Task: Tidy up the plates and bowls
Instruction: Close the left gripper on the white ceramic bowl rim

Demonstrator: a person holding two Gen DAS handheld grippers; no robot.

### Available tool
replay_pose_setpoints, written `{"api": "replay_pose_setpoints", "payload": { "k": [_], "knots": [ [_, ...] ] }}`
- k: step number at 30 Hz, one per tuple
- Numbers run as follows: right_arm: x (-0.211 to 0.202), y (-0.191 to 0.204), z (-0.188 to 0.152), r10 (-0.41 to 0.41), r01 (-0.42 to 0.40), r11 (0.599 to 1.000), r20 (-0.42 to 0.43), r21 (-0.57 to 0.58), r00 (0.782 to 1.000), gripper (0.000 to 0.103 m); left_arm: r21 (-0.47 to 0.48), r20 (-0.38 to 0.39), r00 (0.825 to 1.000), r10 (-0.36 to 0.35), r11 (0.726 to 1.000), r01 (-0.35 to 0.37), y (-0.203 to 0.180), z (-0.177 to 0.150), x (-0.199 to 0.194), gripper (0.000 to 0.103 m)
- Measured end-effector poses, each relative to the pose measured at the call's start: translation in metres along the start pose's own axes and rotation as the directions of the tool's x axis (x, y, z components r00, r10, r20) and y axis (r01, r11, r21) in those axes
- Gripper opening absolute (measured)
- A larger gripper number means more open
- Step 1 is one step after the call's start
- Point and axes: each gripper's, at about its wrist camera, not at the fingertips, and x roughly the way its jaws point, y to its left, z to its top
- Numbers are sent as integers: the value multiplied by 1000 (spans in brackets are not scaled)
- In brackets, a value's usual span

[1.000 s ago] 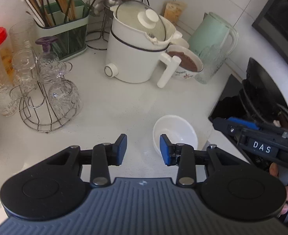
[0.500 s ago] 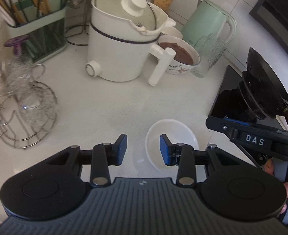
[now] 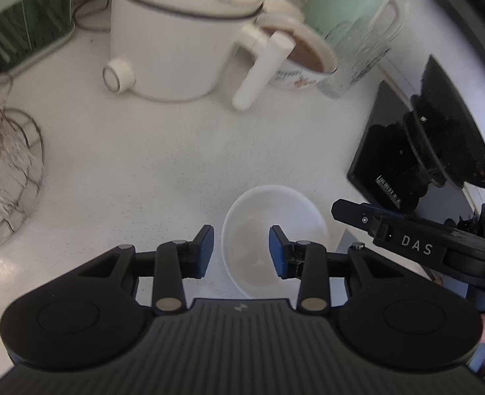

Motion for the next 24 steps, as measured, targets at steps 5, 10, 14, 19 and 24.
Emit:
{"api": "replay_pose_setpoints", "payload": {
  "k": [5, 10, 14, 19, 24],
  "knots": [
    [15, -3, -6, 28, -27, 1000, -53, 14, 998, 42, -50, -83, 996, -21, 999, 17, 9, -6, 28, 42],
    [26, -3, -10, 28, -26, 999, -84, 28, 996, 39, -74, -113, 993, -30, 997, 22, 12, -9, 42, 41],
    [36, -9, -11, 26, -20, 998, -110, 54, 994, 32, -68, -118, 993, -17, 998, 9, 10, -7, 47, 40],
    [41, -14, -11, 50, -39, 995, -126, 88, 991, 22, -81, -136, 991, -16, 997, 5, 12, -6, 57, 37],
    [43, -11, -8, 44, -36, 997, -129, 67, 991, 15, -121, -127, 991, -37, 992, 22, 13, -7, 59, 26]
  ]
}}
